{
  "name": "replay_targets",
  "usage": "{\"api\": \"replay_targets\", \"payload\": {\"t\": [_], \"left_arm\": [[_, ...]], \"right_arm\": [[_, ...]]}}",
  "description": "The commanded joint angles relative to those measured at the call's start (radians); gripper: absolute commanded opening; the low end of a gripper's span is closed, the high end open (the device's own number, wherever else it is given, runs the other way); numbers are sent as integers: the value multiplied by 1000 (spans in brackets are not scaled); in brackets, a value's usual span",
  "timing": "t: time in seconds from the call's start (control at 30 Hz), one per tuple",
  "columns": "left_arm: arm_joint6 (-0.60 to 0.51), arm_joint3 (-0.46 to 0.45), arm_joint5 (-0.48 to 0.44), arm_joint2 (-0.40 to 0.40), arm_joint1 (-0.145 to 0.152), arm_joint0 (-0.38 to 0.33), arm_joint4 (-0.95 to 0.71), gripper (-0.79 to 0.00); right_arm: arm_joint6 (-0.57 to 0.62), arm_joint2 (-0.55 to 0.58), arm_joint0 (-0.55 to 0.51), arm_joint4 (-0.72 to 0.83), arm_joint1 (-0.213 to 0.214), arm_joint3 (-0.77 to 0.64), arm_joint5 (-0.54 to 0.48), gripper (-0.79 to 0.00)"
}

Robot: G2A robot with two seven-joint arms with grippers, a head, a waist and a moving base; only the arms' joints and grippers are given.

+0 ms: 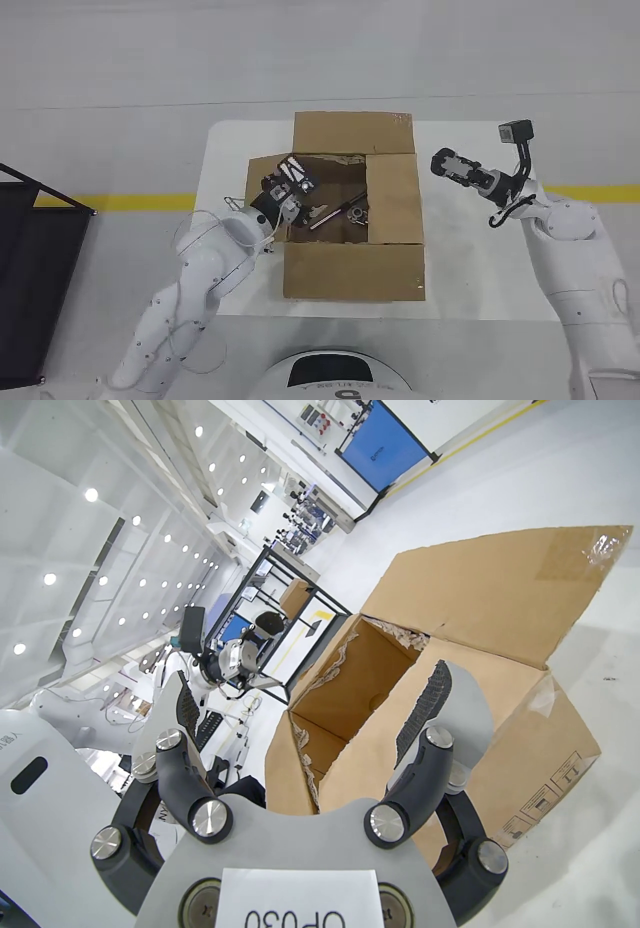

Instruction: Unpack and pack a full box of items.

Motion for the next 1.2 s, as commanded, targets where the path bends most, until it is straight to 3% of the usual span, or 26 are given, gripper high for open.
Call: {"api": "replay_targets", "payload": {"t": [0.0, 0.23, 0.33, 0.53, 0.73, 1.03, 1.17], "left_arm": [[-34, 34, -14, 27, -10, -52, -145, 0], [-37, 38, -8, 26, -12, -57, -169, 0], [-35, 64, 21, 26, -10, -57, -89, 0], [-80, 200, 13, 187, -34, -162, 64, 0], [-53, 351, 45, 287, -72, -267, 34, 0], [101, 485, 115, 361, -113, -339, 45, 0], [235, 476, 160, 369, -121, -337, 79, 0]], "right_arm": [[7, -16, 17, 5, -2, 28, 12, 0], [-2, -18, 29, 15, -3, 57, 7, 0], [-2, -18, 29, 15, -3, 57, 7, 0], [-45, -13, 18, 2, -1, 96, 114, 0], [-64, 3, 4, -29, 5, 183, 186, 0], [37, -70, 43, 93, -17, 296, 217, 0], [103, -107, 74, 158, -31, 332, 216, 0]]}}
